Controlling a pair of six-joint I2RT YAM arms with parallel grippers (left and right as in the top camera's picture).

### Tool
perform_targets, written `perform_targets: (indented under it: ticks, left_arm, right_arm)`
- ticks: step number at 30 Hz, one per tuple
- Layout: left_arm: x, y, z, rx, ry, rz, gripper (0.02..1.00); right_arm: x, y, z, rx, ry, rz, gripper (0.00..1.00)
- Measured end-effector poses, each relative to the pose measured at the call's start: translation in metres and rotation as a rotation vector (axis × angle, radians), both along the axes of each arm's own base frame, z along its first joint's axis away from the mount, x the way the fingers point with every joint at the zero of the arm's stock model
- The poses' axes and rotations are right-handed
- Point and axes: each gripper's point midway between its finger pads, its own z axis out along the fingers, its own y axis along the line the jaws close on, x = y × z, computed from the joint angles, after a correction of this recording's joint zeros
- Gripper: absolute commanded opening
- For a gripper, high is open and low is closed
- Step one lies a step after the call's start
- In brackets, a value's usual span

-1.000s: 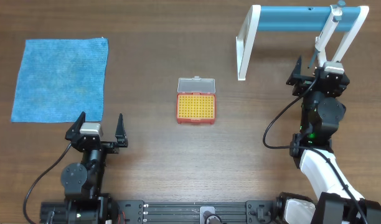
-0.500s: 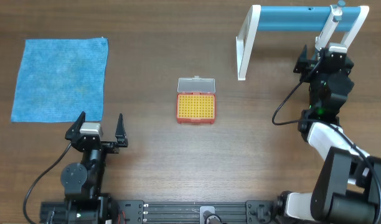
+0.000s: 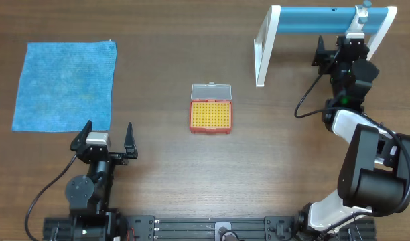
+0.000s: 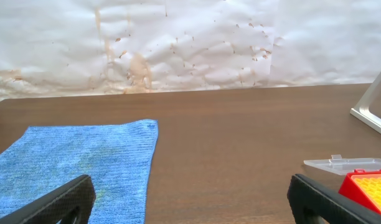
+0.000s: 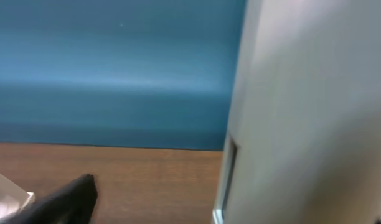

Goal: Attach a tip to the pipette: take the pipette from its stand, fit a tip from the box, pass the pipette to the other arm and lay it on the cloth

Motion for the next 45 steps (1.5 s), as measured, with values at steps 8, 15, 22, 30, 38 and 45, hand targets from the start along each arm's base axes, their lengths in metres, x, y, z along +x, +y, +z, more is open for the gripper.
perform_targets:
  ticks: [8,15,22,30,38,45]
  left_arm:
    - [0.0,0.0,0.0,0.0,0.0,0.0,0.996]
    - [0.0,0.0,0.0,0.0,0.0,0.0,0.996]
    - [0.0,0.0,0.0,0.0,0.0,0.0,0.998]
    - [0.0,0.0,0.0,0.0,0.0,0.0,0.998]
    - [0.0,0.0,0.0,0.0,0.0,0.0,0.996]
    - [0.0,0.0,0.0,0.0,0.0,0.0,0.998]
  right_arm:
    - [0.001,0.005,-0.001,0.0,0.002,0.01,0.082]
    - [-0.001,0.005,0.014,-0.008,-0.025,0.01,0.08]
    - [-0.022,0.011,0.049,-0.026,-0.092,0.01,0.082]
    - [-0.147,0.205,0.133,-0.024,-0.504,0.508,0.08]
    - [-0.167,0.335,0.061,0.237,-0.306,0.855,0.08]
    - [-0.132,0.358,0.016,0.25,-0.191,0.856,0.08]
